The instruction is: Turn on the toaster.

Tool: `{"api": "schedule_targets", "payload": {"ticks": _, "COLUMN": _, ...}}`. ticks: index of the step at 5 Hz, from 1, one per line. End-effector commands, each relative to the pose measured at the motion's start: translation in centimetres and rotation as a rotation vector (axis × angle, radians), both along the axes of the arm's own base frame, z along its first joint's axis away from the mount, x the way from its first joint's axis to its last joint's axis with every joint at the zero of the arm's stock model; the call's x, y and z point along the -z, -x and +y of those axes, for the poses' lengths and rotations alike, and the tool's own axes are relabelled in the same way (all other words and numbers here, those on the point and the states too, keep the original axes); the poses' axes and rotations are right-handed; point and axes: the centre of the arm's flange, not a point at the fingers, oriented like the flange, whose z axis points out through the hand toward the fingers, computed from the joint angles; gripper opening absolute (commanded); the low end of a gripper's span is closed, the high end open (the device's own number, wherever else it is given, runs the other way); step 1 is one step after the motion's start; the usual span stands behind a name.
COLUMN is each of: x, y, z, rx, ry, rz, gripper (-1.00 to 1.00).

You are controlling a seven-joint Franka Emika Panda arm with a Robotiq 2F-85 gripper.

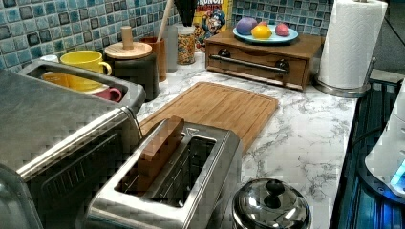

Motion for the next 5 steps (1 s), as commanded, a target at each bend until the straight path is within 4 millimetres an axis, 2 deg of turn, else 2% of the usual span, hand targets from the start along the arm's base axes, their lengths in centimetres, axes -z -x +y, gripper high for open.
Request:
{"api": "schedule_targets", "payload": {"ticks": 1, "x": -0.1, "y": 1.4, "z": 0.9, "rx": -0.089, "ry": 0.001, "rz": -0.031, "gripper": -1.00}}
{"api": "schedule_targets", "payload": {"ticks": 3, "x": 0.0, "y": 5.0, "z": 5.2, "rx": -0.345, "ry": -0.100, "rz": -0.125, "gripper": -1.00}}
{"api": "schedule_targets", "payload": {"ticks": 5, "x": 1.5, "y": 7.6, "z": 10.4, "rx": -0.586, "ry": -0.180, "rz": -0.167, "gripper": -1.00}}
